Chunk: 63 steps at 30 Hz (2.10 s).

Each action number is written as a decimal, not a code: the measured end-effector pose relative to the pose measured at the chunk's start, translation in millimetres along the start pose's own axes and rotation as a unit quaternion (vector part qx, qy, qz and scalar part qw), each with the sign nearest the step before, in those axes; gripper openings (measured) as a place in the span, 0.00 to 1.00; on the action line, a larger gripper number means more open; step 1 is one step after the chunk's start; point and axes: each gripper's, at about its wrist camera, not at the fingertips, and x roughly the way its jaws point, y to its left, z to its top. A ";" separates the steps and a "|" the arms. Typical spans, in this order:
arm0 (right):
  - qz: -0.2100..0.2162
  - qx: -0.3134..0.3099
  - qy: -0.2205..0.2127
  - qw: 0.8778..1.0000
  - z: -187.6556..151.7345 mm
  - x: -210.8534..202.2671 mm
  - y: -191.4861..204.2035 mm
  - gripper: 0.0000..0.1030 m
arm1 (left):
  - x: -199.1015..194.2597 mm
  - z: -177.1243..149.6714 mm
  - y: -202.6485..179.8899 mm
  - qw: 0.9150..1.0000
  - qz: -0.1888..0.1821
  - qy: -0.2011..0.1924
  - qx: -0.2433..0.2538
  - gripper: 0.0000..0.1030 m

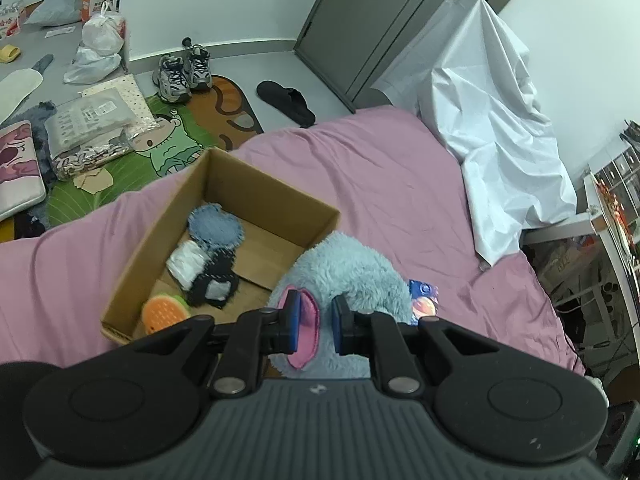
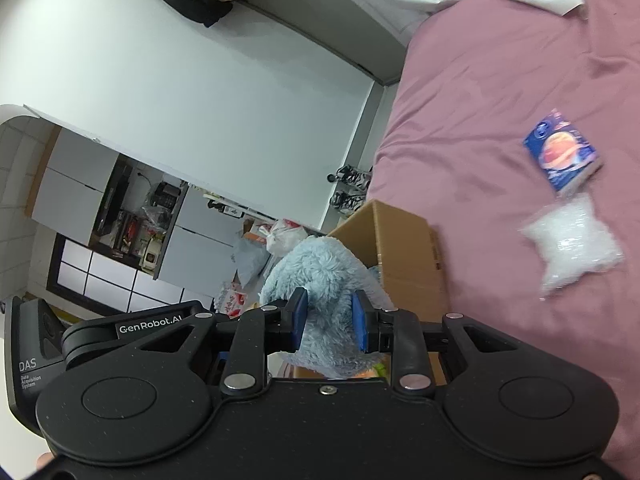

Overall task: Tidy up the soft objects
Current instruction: 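Lift the grey heart plush with both grippers and carry it over the box, then open both grippers to drop the grey heart plush into the box, then close left gripper on the filling bag while right gripper grasps the tissue pack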

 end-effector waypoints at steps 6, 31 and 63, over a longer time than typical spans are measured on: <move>0.004 -0.007 0.017 1.000 -3.5 21.4 7.5 0.26 | 7.0 13.1 22.5 1.000 0.007 0.012 -0.015 0.14; -0.076 -0.035 0.040 0.996 2.5 2.7 13.7 0.52 | 26.0 28.5 37.0 0.997 0.049 0.053 0.002 0.55; -0.172 -0.057 0.021 0.983 100.6 -36.3 -53.7 0.61 | 74.5 -29.9 -83.6 0.995 0.053 0.068 0.055 0.63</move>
